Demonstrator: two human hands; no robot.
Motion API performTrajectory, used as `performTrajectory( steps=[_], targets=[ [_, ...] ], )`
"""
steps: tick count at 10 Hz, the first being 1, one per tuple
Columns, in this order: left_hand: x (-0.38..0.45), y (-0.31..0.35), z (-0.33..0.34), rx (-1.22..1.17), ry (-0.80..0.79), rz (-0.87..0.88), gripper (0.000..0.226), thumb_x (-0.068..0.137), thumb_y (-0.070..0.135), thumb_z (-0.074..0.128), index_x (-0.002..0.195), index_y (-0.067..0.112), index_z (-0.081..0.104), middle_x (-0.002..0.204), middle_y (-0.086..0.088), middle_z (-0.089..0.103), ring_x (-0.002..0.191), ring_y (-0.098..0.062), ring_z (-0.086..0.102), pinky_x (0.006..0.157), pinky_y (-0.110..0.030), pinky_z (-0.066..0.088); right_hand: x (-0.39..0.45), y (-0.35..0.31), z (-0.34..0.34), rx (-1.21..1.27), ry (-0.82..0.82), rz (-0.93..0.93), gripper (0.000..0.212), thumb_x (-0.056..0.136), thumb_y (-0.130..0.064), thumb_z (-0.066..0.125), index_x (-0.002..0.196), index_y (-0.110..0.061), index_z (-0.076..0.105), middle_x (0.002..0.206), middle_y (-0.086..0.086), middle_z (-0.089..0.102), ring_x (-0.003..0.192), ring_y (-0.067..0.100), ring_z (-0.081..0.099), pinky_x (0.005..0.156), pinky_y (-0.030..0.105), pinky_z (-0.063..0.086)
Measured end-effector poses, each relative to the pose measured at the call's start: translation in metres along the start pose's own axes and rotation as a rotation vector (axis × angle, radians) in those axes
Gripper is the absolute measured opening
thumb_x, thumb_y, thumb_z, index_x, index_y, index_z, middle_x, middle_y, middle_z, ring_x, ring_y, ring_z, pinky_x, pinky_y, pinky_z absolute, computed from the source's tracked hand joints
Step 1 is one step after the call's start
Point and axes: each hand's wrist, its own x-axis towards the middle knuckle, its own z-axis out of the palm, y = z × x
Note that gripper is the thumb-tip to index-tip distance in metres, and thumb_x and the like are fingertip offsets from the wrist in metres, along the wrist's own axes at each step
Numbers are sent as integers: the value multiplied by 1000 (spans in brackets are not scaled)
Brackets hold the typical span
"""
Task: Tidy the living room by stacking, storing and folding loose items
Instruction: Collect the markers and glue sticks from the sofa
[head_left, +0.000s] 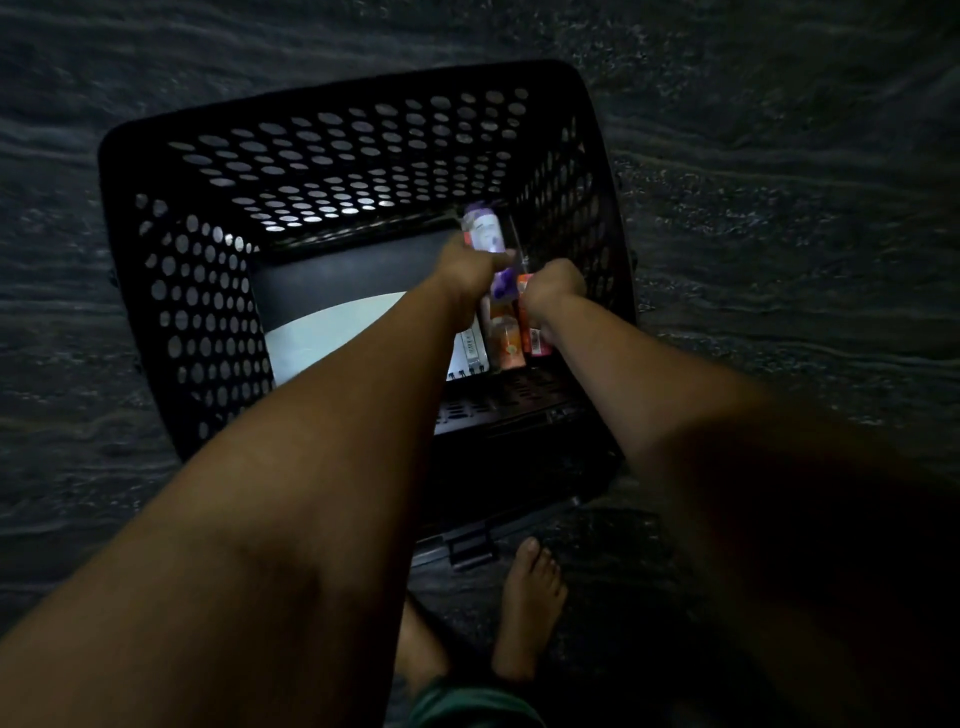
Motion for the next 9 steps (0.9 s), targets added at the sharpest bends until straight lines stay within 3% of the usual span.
performTrajectory(
  steps=[1, 2, 3, 4, 5, 6, 7, 8, 9],
  targets=[
    [-3, -4, 0, 22, -3, 4, 40, 88, -9, 54, 127, -4, 47, 103, -19, 59, 82, -26, 59, 67, -30, 54, -15, -2, -3, 46, 6, 31, 23, 99, -7, 42, 80, -21, 45, 88, 2, 47, 57, 3, 34, 36, 9, 38],
    [-15, -5, -5, 87, -1, -36, 22, 91, -7, 52, 107, 8, 53, 85, -6, 55, 65, -13, 50, 46, -15, 41, -14, 2, -1, 38, -30, 32, 38, 99, -6, 41, 65, -21, 32, 70, -5, 35, 56, 3, 32, 36, 7, 37],
    [-31, -3, -12, 125, 4, -70, 23, 95, -3, 49, 107, 17, 48, 83, -1, 51, 64, -7, 44, 46, -14, 38, -23, -1, -4, 41, -46, 7, 38, 97, -7, 44, 64, -22, 32, 72, -5, 37, 58, 3, 33, 48, 14, 40],
    [-53, 12, -19, 141, -3, -53, 40, 97, 1, 48, 137, 5, 43, 111, -11, 57, 63, -4, 43, 53, -15, 39, -37, -8, -9, 58, -50, -8, 35, 95, -6, 47, 66, -22, 34, 75, -3, 40, 61, 6, 37, 57, 18, 38],
    [-85, 42, -18, 129, 18, -45, 36, 100, 6, 44, 136, 6, 46, 89, -3, 55, 55, -4, 47, 48, -13, 40, -68, -28, -28, 128, -88, 19, 34, 96, -7, 46, 67, -21, 35, 82, 0, 45, 62, 7, 40, 57, 20, 40],
    [-137, 90, -17, 86, 12, -31, 21, 102, 12, 41, 117, 7, 56, 84, 4, 53, 63, -5, 44, 42, -11, 41, -118, -52, -59, 158, -92, 16, 33, 97, -9, 44, 68, -21, 36, 76, -3, 42, 62, 7, 40, 45, 16, 43],
    [-190, 129, -23, 63, 2, -33, 20, 102, 21, 42, 93, 13, 57, 65, 5, 68, 61, -9, 55, 43, -9, 43, -164, -68, -82, 280, -86, 15, 31, 98, -23, 47, 68, -17, 43, 81, 5, 53, 60, 11, 41, 49, 24, 39],
    [-251, 169, -38, 85, 24, -4, 38, 100, 36, 44, 128, 12, 54, 127, -6, 62, 110, -15, 53, 85, -24, 39, -231, -91, -116, 359, -147, 47, 32, 99, -21, 47, 67, -17, 44, 70, 0, 45, 58, 10, 38, 52, 21, 31],
    [-319, 212, -57, 88, 91, 31, 49, 98, 42, 45, 138, 13, 47, 142, -2, 49, 127, -20, 46, 94, -31, 39, -307, -123, -155, 303, -207, 29, 23, 100, -22, 44, 87, -9, 58, 75, 6, 48, 66, 16, 45, 58, 25, 36]
  ],
)
